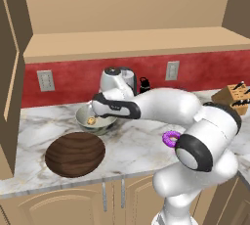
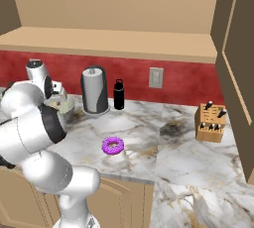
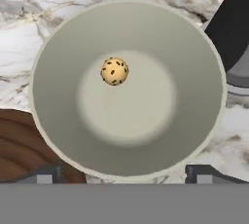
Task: Pick both bowls and place them on the counter. Then place the donut in one bowl and place the cookie dough ball in the other bowl.
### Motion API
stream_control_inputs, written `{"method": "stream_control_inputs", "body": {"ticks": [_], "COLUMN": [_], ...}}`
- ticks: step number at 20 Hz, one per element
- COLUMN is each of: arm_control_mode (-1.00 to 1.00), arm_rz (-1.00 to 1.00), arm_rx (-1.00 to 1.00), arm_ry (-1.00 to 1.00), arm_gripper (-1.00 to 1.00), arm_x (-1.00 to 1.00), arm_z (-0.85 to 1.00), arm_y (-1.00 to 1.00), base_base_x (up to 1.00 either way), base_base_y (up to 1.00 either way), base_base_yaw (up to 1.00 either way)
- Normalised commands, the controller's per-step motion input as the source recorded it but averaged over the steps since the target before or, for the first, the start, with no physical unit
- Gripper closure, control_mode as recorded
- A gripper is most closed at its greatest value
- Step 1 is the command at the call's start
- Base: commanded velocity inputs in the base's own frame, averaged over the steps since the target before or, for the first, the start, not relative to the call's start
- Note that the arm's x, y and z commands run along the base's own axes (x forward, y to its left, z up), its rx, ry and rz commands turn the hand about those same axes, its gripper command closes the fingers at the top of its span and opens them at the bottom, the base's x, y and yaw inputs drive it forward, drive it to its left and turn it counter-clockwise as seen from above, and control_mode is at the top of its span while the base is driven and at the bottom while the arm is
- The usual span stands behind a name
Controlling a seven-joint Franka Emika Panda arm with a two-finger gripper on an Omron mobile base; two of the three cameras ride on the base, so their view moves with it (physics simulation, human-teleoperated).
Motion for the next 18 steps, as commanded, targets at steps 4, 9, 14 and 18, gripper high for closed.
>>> {"method": "stream_control_inputs", "body": {"ticks": [4, 9, 14, 18], "arm_control_mode": [-1.00, -1.00, -1.00, -1.00], "arm_rz": [0.00, 0.00, 0.00, 0.00], "arm_rx": [0.01, 0.00, 0.00, 0.00], "arm_ry": [0.00, 0.00, 0.00, 0.00], "arm_gripper": [-1.00, -1.00, -1.00, -1.00], "arm_x": [-0.59, -0.66, -0.64, -0.42], "arm_z": [0.41, 0.29, 0.20, 0.06], "arm_y": [-0.39, -0.46, -0.52, -0.67], "base_base_x": [0.00, 0.00, 0.00, 0.00], "base_base_y": [0.00, 0.00, 0.00, 0.00], "base_base_yaw": [0.00, 0.00, 0.00, 0.00]}}
